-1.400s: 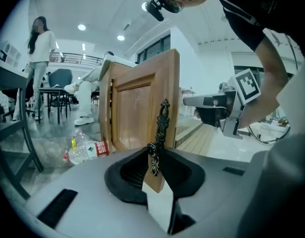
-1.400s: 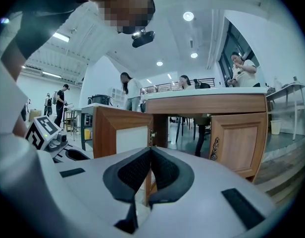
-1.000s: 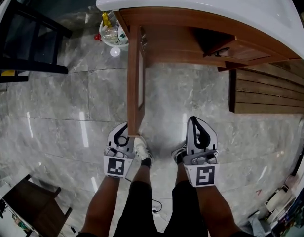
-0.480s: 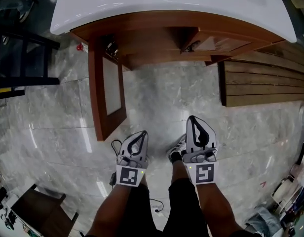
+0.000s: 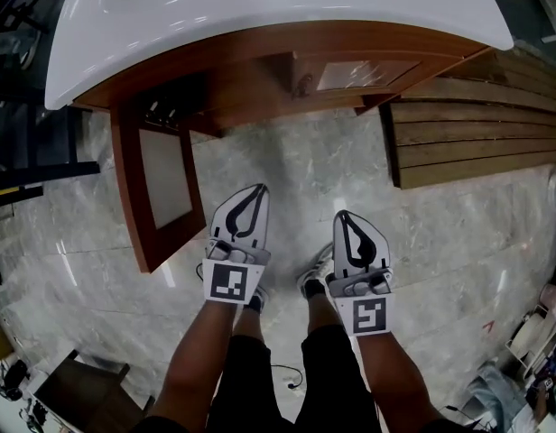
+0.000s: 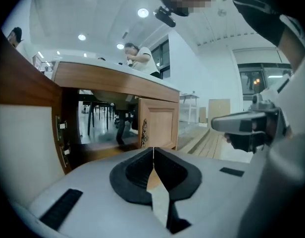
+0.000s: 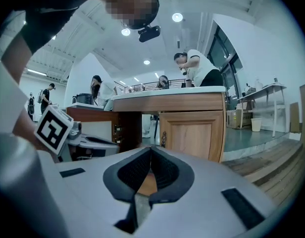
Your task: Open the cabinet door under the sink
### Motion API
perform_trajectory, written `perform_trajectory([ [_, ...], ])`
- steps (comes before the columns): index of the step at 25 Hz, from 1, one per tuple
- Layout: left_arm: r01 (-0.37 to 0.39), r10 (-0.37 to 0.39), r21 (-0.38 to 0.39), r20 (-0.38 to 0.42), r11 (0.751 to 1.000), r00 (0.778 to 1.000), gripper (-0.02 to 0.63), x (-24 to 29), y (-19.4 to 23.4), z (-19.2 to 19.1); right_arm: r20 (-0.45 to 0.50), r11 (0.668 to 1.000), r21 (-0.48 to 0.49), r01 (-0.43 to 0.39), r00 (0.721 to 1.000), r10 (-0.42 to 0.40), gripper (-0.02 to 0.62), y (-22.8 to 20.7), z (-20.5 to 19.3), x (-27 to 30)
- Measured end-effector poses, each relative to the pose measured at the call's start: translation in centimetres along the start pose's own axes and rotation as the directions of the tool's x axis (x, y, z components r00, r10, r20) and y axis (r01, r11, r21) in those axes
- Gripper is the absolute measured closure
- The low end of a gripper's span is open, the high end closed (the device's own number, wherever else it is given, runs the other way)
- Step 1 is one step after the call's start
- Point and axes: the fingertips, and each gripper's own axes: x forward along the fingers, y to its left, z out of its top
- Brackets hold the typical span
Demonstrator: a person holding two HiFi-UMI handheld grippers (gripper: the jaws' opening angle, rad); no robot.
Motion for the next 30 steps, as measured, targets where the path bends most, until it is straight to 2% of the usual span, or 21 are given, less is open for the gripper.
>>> perform_trajectory([
  [3,0.007,-0.006,-0.017,0.028,1.000,1.000,0.581,2.6,0.2,1.5,-0.005,1.000,0.008,-0.001,1.000,0.001,0.572,-0.8,-0.5,0.1],
  [6,0.003,-0.003,0.002,0.044,1.000,0.999,0.579,5.0,0.4,2.8,0.008,1.000,0.028,0.001,1.000,-0.001,0.572,-1.5,-0.4,0.6],
  [11,0.015,-0.016,0.013,0.057,1.000,0.998,0.432,8.7,0.7,4.6,0.005,0.999,0.033,-0.030,1.000,0.030,0.572,-2.0,-0.2,1.4],
  [14,0.043,-0.043,-0.010,0.055,0.999,0.998,0.379,10.9,1.1,5.2,0.007,0.998,0.028,-0.052,0.999,0.052,0.572,-2.3,0.0,2.3],
  [19,0.106,-0.106,0.004,0.049,0.994,0.993,0.295,14.6,2.2,6.1,0.011,0.996,0.023,-0.088,0.996,0.087,0.572,-2.3,0.5,3.8],
  [30,0.253,-0.256,0.087,0.029,0.964,0.966,0.278,19.1,1.8,7.9,0.007,0.992,0.042,-0.118,0.993,0.118,0.572,-1.5,0.1,4.7],
])
